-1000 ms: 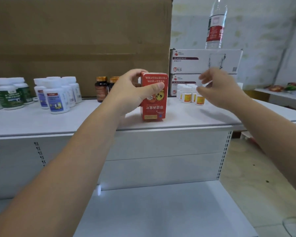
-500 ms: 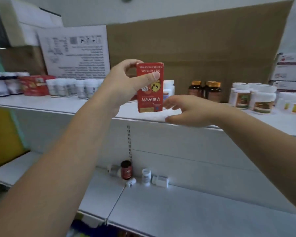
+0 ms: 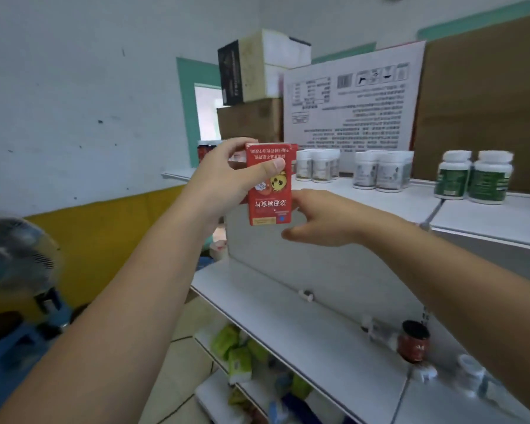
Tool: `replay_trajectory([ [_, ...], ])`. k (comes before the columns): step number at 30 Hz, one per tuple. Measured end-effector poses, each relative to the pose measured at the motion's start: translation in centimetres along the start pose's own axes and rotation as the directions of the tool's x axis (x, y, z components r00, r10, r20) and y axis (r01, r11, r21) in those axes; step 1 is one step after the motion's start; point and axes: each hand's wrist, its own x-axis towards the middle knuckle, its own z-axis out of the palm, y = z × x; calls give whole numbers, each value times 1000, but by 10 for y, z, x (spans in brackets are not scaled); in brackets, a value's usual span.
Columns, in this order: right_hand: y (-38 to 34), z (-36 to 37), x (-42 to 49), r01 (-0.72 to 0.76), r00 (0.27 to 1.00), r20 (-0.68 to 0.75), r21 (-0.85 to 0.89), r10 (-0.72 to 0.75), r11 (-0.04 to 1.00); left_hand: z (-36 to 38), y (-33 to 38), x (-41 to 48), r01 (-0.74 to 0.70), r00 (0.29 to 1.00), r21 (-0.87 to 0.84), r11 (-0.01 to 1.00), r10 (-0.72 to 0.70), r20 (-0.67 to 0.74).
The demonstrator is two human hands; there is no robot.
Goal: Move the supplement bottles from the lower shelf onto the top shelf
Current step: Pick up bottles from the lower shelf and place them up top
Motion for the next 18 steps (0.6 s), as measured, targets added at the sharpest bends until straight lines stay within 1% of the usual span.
replay_trajectory([
  [4,-17,22,70,44,999,33,-49,-42,998,-40,-40,37,14,999,-13,1000,-15,-42],
  [7,-17,32,125,35,998,46,-82,-31,996,-60,-69,74,-2,998,-15,1000,1,-55],
  [10,-8,37,177,24,1000,20,-130,-22,991,-74,-95,120,-31,998,5,1000,31,-52],
  [12,2,38,206,8,1000,0,-161,-8,987,-80,-109,154,-53,998,25,998,54,-43],
  [14,13,38,229,-24,1000,-10,-197,22,980,-83,-122,188,-64,998,1,998,64,-22],
  [18,34,41,261,-108,994,-14,-256,108,961,-81,-148,249,-62,995,-53,997,66,80],
])
